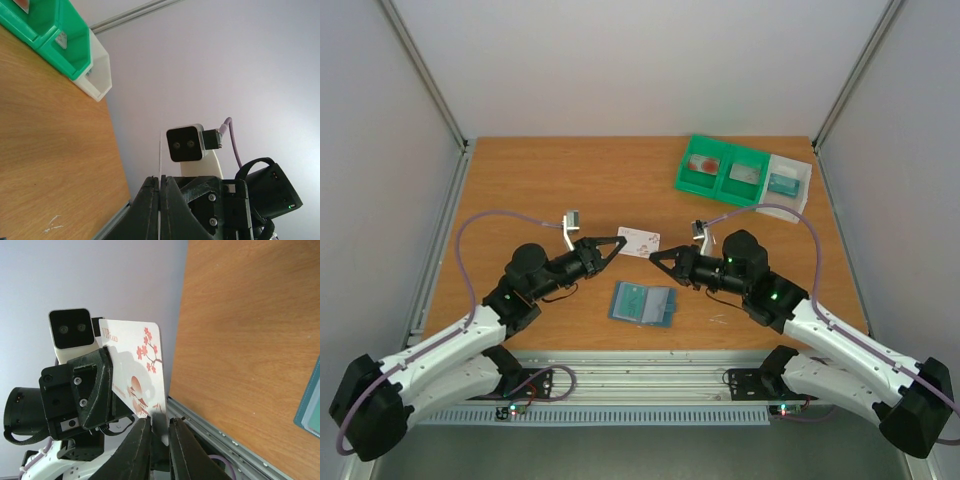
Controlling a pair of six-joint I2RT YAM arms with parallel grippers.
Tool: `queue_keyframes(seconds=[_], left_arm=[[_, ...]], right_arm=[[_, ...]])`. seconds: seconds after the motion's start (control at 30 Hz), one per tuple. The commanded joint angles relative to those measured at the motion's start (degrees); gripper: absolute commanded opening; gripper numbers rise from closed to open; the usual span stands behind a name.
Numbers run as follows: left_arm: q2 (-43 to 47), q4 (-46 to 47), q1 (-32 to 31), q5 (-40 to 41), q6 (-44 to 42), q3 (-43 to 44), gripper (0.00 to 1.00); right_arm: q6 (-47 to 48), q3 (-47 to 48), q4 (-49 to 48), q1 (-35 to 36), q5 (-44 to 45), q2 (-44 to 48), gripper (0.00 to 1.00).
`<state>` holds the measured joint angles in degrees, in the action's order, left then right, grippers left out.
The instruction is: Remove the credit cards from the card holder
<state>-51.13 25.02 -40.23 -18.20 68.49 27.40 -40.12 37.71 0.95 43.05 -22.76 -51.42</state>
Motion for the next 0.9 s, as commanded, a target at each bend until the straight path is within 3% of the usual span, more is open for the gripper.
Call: queue_keyframes(seconds=[0.0,0.1,0.23,0.3,0.4,0.53,0.67,0.87], left_arm=[[-1.2,7.1,-0.1,-1.2,1.1,-0.5,0.0],[-1.1,6.9,-0.1,-1.2,1.2,-0.8,0.0],[-0.1,6.4,-0.1,-0.9,1.2,-1.9,0.0],[0.6,5.2,-0.1,0.0,1.1,-2.4,0.05],[1.7,3.1,-0.1,1.2,0.8,-2.7,0.24],[3.0,-1.7,-0.1,1.8,-0.7,-1.8,0.56],[3.6,-8.7,-0.1,1.4,-3.7,0.1,0.69],[1.9,-23.0,-0.1,1.4,-10.3,4.8,0.97]], right_arm=[[-0.2,-0.8,-2.5,0.2,0.8,1.0,0.13],[0.1,-1.5,-4.3,0.3,0.8,1.5,0.01],[2.1,-1.8,-3.1,0.3,2.5,2.8,0.01],[3.6,-1.6,-2.2,0.3,2.9,3.4,0.01],[6.7,0.4,2.1,0.3,2.7,3.5,0.01],[11.7,3.7,8.6,0.1,3.5,3.9,0.01],[15.9,7.2,14.9,-0.1,5.2,3.0,0.01],[21.9,12.3,23.7,-3.3,6.0,-1.5,0.01]])
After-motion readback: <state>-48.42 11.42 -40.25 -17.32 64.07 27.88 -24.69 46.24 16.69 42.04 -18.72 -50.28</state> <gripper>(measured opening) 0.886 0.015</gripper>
